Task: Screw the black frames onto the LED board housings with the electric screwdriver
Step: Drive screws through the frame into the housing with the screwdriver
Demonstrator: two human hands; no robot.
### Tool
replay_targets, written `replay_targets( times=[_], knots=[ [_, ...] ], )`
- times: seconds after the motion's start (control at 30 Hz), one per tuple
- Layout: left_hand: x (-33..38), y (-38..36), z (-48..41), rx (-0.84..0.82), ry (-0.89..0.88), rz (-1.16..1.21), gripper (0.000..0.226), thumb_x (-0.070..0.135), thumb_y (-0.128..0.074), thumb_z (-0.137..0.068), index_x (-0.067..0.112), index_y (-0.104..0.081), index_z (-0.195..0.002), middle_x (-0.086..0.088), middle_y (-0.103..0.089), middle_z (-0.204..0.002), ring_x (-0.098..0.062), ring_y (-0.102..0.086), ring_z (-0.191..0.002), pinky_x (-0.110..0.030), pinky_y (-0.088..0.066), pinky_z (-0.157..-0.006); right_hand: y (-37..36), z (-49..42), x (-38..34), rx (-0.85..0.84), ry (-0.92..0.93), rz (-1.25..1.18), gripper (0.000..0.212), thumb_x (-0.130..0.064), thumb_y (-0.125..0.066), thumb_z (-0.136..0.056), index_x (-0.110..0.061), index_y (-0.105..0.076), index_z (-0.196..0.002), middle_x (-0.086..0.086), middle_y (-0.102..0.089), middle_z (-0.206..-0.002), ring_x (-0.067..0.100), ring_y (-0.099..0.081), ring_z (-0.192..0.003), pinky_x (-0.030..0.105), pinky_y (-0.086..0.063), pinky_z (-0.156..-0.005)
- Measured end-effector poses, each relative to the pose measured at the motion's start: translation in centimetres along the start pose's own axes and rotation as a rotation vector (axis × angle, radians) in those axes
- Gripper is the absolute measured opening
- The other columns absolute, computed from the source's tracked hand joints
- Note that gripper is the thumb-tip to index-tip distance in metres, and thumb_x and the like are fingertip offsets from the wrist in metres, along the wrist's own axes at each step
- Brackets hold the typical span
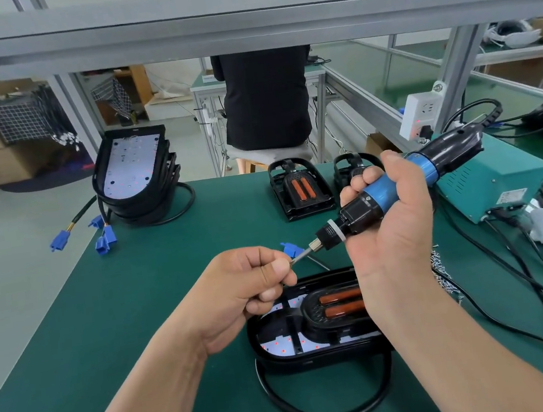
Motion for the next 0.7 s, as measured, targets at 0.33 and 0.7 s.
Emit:
replay_targets(
  times=[0.33, 0.7],
  knots=[
    [-0.2, -0.01, -0.02, 0.012, -0.003, 0.021, 0.015, 0.011, -0.073, -0.09, 0.0, -0.076, -0.099, -0.018, -0.07, -0.095, -0.009, -0.04, -0.058, -0.014, -0.034, -0.046, 0.21, -0.22, 0.01, -0.011, 0.025, 0.015, 0.011, -0.015, -0.067, -0.097, -0.016, -0.06, -0.106, 0.0, -0.058, -0.079, 0.015, -0.057, -0.07, 0.028, -0.052, -0.072],
    [-0.14, -0.49, 0.11, 0.082, -0.017, -0.089, 0.008, 0.008, -0.073, -0.098, 0.001, -0.072, -0.094, -0.01, -0.069, -0.079, -0.01, -0.039, -0.055, -0.015, -0.031, -0.046, 0.17, 0.19, 0.14, -0.057, 0.082, 0.077, 0.016, -0.017, -0.066, -0.098, -0.016, -0.057, -0.111, -0.001, -0.056, -0.08, 0.015, -0.054, -0.072, 0.029, -0.049, -0.076]
  ],
)
Point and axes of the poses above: each hand's wrist, its own z-axis away from the middle knuckle, its own y-axis out of the back of the hand, x = y × z, the point moved 1 cm from there along -z, towards the middle knuckle
